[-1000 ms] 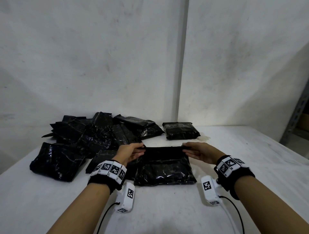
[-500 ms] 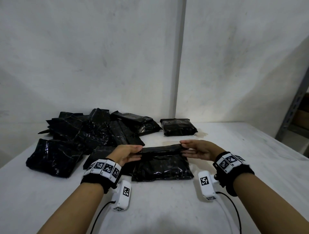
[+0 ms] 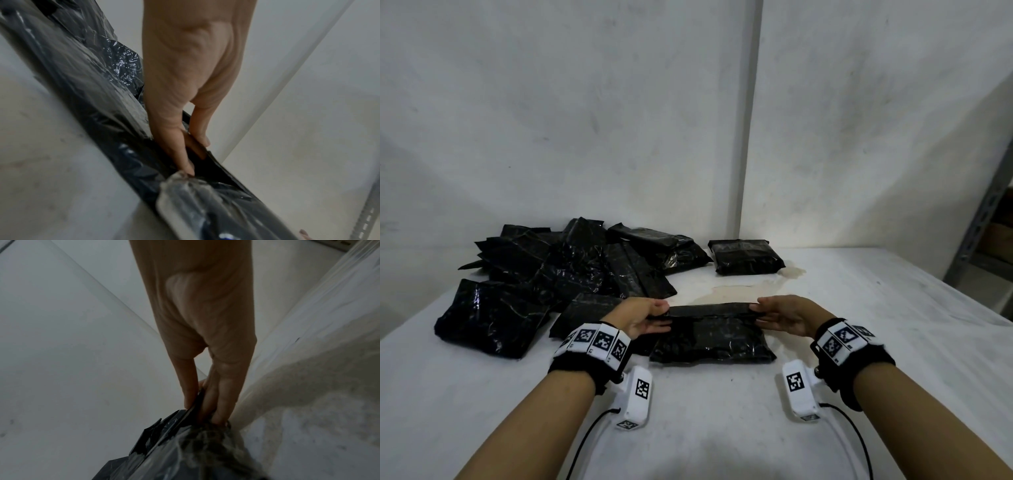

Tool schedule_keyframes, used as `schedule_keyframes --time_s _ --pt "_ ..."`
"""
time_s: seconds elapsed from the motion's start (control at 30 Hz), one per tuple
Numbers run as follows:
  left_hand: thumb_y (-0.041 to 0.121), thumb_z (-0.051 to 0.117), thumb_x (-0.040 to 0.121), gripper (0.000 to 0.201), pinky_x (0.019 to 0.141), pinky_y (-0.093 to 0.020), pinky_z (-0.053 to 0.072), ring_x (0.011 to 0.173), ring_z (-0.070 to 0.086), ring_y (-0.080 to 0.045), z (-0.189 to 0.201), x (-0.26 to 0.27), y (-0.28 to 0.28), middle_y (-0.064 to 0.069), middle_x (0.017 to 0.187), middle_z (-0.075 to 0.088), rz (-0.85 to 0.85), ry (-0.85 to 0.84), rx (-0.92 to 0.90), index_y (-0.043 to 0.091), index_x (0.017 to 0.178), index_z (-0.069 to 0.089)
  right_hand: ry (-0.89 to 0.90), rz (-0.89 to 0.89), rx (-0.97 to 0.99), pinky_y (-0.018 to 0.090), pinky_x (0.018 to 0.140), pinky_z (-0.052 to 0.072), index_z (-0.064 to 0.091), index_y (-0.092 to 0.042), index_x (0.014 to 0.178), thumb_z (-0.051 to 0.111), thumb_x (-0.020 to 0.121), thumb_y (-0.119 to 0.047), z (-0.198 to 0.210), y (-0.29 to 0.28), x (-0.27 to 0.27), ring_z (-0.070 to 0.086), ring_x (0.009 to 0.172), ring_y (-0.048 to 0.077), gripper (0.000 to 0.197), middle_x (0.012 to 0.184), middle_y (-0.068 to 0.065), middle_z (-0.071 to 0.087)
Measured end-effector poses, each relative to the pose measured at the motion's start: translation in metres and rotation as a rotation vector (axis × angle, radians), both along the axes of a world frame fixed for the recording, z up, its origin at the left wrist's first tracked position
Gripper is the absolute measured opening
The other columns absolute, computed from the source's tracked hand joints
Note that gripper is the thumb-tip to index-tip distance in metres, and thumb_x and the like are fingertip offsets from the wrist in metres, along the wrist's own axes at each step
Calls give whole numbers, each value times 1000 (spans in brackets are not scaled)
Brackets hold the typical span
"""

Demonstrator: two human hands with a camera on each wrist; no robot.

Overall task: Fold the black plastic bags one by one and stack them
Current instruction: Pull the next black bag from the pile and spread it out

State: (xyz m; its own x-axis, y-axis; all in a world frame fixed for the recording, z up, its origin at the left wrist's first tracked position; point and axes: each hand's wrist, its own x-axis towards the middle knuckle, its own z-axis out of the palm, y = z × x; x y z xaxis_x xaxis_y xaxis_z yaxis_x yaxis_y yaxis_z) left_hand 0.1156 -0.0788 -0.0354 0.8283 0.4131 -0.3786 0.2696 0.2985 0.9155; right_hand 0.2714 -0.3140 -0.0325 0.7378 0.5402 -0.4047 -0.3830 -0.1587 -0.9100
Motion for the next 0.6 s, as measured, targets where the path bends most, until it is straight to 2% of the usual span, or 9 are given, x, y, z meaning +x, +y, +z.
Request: schedule_keyframes --time_s 0.1,0.13,0.2,0.33,0.5,0.6 --pt "-7 49 94 12 64 -35 58 80 60 -28 -1 -2 1 -14 90 60 13 27 18 -1 88 57 26 -10 -41 27 61 57 54 -9 105 59 89 4 -3 -2 1 67 74 18 21 83 7 69" --pt "-8 51 93 11 57 -32 58 80 61 -28 -1 -2 0 -14 90 61 27 38 29 -1 88 58 32 -13 -51 28 62 57 55 -10 102 60 88 4 -4 -3 1 69 69 16 20 78 6 71" --pt "-9 54 90 10 51 -27 58 77 61 -26 1 -4 -1 -14 86 61 56 60 50 -2 86 58 31 -2 -72 27 61 57 56 -11 96 63 87 3 -5 -4 2 70 64 13 19 76 5 72" --pt "-12 55 89 16 47 -20 53 72 57 -18 4 -6 -6 -10 79 58 57 100 93 2 80 56 -1 26 -97 23 66 58 56 -11 86 65 86 3 -6 -4 3 69 72 14 17 86 9 70" --pt "-16 57 85 23 46 -20 53 70 57 -17 7 -7 -9 -10 77 58 76 109 136 5 79 50 -61 50 -134 22 56 57 56 -11 75 70 83 2 -2 -6 0 70 66 14 20 73 7 70" --pt "-17 63 81 34 46 -21 53 66 58 -18 7 -8 -8 -11 73 55 116 79 206 9 74 41 -134 79 -158 25 67 57 61 -11 84 67 85 3 1 -10 -2 71 74 15 15 82 7 72"
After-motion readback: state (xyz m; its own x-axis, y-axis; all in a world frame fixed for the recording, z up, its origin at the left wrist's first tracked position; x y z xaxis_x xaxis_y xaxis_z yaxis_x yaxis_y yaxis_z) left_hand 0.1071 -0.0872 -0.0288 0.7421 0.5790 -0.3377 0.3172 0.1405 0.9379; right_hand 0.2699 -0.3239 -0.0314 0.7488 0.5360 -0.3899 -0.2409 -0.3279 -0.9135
